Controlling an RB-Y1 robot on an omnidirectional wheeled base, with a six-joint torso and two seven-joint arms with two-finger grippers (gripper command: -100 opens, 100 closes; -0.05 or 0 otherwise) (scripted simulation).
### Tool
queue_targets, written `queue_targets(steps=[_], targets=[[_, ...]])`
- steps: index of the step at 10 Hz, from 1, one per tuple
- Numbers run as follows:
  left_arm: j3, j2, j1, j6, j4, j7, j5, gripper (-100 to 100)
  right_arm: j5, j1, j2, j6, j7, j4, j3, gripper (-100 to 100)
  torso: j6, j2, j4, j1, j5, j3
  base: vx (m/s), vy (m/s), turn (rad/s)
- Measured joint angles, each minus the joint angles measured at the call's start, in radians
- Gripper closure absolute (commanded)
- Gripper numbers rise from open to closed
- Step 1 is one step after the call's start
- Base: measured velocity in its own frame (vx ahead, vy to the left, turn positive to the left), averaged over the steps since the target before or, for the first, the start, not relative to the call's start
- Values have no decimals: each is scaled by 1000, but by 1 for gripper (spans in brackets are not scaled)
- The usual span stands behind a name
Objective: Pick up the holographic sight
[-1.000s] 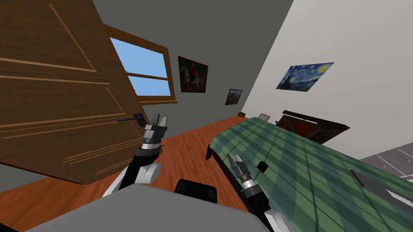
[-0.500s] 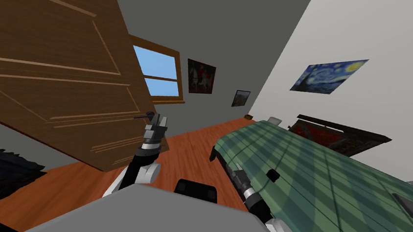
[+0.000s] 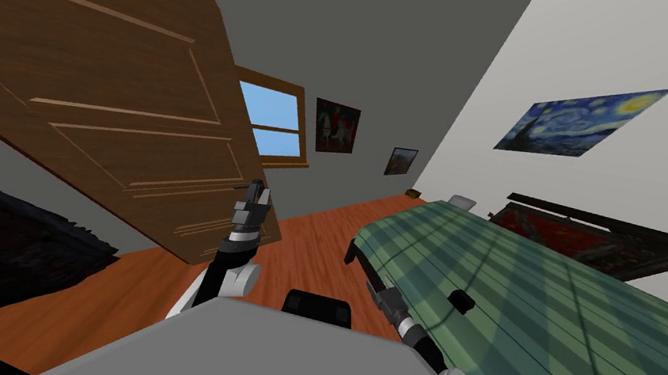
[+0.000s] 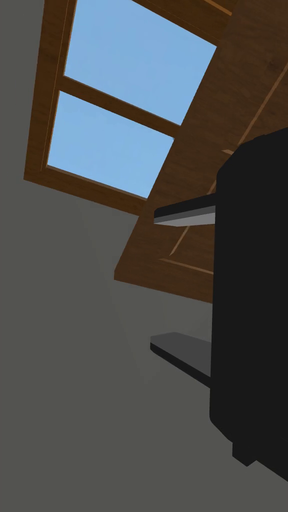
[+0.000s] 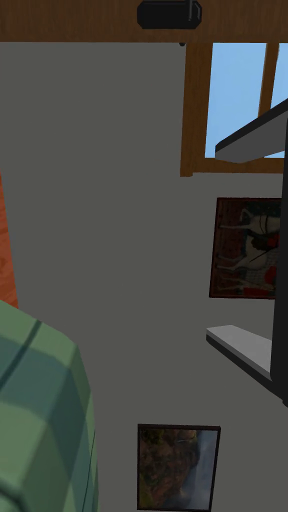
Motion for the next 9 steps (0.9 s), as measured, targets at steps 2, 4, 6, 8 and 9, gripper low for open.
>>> queue_targets(steps=[2,4,6,8,9], targets=[[0,0,0,0,0,0,0,0,55,19,-15,8,35,34,11,-100,0,0,0,-1,0,0,22,34,113],[0,0,0,0,0,0,0,0,100,22,-38,-2,69,89,8,-100,0,-1,0,-1,0,0,31,30,115],[0,0,0,0,0,0,0,0,154,42,-54,18,100,116,25,-100,0,-1,0,-1,0,-1,38,25,122],[0,0,0,0,0,0,0,0,219,59,-105,46,122,156,44,-100,0,-3,-1,-1,0,-2,68,28,124],[0,0,0,0,0,0,0,0,247,74,-108,45,147,170,43,-100,0,-3,-1,-1,0,-2,59,10,93]])
